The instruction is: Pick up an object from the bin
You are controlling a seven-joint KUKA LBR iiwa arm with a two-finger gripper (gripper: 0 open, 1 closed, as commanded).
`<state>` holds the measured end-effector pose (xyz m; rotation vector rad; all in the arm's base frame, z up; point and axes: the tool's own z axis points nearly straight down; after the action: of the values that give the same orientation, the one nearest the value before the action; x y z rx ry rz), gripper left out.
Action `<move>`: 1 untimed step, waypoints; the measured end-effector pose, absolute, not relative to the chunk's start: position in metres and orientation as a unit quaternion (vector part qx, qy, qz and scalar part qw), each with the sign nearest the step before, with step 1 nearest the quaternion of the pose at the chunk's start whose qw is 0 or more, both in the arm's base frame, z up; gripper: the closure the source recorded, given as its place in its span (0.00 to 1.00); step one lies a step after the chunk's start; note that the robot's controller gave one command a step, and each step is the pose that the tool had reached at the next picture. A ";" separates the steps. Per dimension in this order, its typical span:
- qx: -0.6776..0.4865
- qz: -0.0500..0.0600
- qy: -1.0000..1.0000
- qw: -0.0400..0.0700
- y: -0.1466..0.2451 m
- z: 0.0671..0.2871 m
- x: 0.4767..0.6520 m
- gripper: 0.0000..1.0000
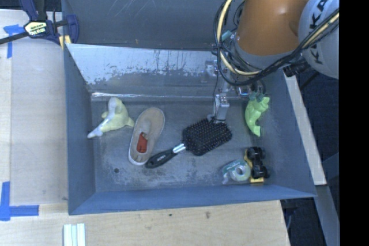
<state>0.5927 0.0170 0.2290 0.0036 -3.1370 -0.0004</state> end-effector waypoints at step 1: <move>0.001 0.000 -1.000 -0.002 0.017 0.234 0.594 0.00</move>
Offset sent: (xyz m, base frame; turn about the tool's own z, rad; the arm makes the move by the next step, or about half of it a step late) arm -0.0275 -0.0398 -0.1590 -0.0697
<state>0.5941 0.0170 0.2339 0.0034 -3.1457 -0.0008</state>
